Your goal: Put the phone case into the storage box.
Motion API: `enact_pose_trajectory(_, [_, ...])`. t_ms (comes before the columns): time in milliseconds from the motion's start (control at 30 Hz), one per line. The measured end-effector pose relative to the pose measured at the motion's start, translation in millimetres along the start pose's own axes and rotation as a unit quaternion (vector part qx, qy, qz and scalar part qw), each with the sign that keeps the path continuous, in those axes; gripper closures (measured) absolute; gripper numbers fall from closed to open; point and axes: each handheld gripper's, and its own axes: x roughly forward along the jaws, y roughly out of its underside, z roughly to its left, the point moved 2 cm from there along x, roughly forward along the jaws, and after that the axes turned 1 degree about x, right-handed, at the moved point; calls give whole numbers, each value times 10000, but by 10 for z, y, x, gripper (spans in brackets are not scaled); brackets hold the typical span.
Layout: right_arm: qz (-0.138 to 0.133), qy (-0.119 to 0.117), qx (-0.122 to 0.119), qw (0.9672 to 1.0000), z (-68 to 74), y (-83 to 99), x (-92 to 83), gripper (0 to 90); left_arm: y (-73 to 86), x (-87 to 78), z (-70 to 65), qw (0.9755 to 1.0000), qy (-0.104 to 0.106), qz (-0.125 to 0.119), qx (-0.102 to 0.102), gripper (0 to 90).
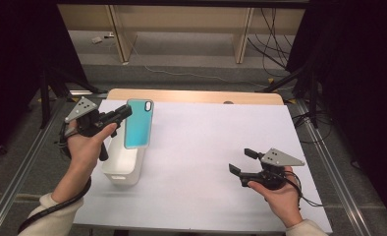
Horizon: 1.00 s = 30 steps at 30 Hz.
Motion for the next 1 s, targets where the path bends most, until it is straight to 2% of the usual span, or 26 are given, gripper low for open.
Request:
enact_pose_trajectory(33, [-115,-42,70,9999,11,2,20,202,0,-1,6,10000,-2,-2,-14,824])
enact_pose_trajectory(67, [-73,-55,63,9999,9,3,20,202,1,-3,13,10000,-11,-1,-36,825])
enact_pose_trajectory(100, [-152,-37,-56,9999,-8,3,32,202,3,-3,21,10000,-8,0,-56,824])
enact_pose_trajectory(167, [-104,-70,51,9999,9,7,34,202,6,-6,36,10000,-39,-6,-81,824])
enact_pose_trajectory(200, [-197,-16,-93,9998,-9,1,40,202,5,-8,44,10000,-37,-12,-82,824])
enact_pose_trajectory(267, [-79,-71,72,9999,11,3,25,202,-1,-15,56,9999,-52,-24,-96,824])
enact_pose_trajectory(367, [-112,-56,74,9999,10,2,23,202,-14,-24,77,9999,-58,-46,-82,824])
enact_pose_trajectory(433, [60,-48,96,9999,8,-2,-9,202,-22,-31,96,9999,-60,-59,-73,824])
enact_pose_trajectory(467, [-93,-55,126,9999,11,1,17,202,-23,-32,102,9999,-57,-63,-75,824])
enact_pose_trajectory(533, [92,-70,133,9998,12,-4,-13,203,-23,-34,119,9999,-67,-62,-106,824])
enact_pose_trajectory(567, [-97,-125,156,9998,15,2,24,203,-22,-35,127,9999,-80,-64,-121,824])
enact_pose_trajectory(633, [-114,-54,45,9999,4,4,31,202,-24,-37,140,9999,-84,-67,-124,824])
enact_pose_trajectory(867, [-6,18,14,10000,-2,-6,2,202,-58,-57,169,9998,-110,-108,-127,824])
enact_pose_trajectory(900, [-111,11,26,9999,-1,-3,18,203,-61,-58,174,9998,-106,-115,-135,824])
enact_pose_trajectory(933, [-105,-28,81,9999,8,-2,22,204,-62,-60,179,9998,-96,-113,-149,824])
enact_pose_trajectory(1000, [-190,-23,-52,9998,-13,1,44,204,-64,-63,181,9998,-92,-116,-152,824])
